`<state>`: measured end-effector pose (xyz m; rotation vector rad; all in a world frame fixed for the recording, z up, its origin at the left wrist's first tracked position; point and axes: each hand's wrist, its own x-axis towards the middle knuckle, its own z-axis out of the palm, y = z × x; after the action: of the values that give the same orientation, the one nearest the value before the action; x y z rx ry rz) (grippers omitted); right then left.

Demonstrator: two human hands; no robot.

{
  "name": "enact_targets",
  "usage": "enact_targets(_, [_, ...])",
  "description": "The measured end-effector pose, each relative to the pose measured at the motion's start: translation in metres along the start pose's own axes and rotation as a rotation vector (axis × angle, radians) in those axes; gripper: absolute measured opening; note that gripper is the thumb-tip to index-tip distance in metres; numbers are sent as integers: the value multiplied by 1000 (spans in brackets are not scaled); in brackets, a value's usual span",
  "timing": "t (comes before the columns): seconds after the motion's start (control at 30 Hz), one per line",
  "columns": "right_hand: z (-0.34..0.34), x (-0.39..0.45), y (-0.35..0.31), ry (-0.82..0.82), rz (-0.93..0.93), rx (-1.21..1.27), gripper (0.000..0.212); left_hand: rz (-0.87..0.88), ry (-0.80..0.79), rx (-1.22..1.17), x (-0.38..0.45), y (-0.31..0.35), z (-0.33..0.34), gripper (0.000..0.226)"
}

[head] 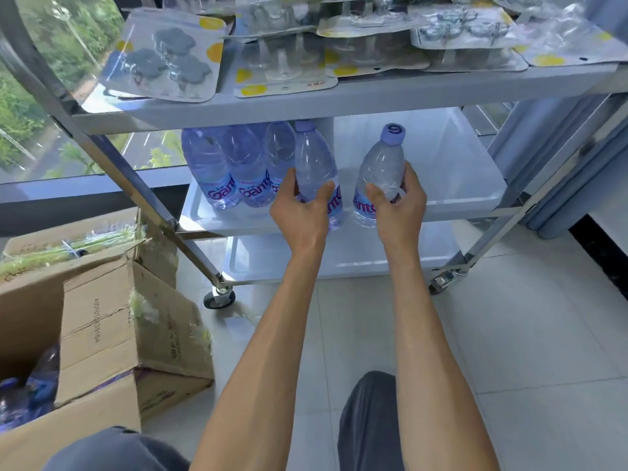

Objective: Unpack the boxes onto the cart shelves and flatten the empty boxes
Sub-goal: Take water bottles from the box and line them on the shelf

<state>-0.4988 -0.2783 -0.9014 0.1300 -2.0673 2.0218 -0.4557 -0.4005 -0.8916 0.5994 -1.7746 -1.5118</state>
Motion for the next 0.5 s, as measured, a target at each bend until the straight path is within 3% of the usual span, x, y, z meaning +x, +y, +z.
enact_targets(0.3, [14,33,5,-62,-37,-20,39,82,-11,18,14,-15,28,52])
enact_targets(0.5, [24,39,7,-133,-58,-27,43,110,70,229,13,-22,32,66])
